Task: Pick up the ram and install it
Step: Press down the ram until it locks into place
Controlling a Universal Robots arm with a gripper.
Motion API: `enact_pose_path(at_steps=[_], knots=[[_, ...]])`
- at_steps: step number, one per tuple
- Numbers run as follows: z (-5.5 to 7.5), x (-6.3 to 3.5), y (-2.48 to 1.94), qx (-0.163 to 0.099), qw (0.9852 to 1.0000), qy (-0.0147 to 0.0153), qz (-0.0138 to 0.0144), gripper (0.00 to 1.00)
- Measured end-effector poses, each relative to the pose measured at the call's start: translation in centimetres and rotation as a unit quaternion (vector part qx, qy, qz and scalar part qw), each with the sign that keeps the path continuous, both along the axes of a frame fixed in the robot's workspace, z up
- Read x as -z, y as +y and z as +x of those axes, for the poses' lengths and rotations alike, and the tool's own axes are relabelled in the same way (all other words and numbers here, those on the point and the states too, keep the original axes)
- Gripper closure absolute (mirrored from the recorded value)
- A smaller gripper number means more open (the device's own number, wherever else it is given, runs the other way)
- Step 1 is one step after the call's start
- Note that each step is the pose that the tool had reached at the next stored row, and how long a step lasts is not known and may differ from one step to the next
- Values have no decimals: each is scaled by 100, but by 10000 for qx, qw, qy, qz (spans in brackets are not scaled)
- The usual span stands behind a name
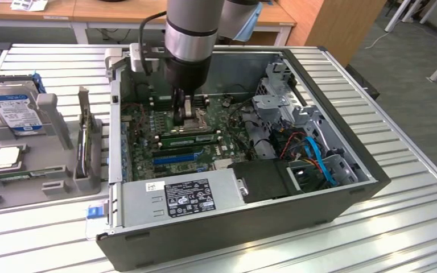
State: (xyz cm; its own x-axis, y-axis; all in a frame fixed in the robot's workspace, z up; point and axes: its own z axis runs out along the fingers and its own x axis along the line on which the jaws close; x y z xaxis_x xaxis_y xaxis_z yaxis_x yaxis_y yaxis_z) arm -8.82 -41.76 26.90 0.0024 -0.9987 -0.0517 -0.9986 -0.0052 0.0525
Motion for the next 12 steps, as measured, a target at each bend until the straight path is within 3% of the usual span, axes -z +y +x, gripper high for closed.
enact_pose_path(at_steps=[12], knots=[[0,-232,0,0,10000,0,0,90]])
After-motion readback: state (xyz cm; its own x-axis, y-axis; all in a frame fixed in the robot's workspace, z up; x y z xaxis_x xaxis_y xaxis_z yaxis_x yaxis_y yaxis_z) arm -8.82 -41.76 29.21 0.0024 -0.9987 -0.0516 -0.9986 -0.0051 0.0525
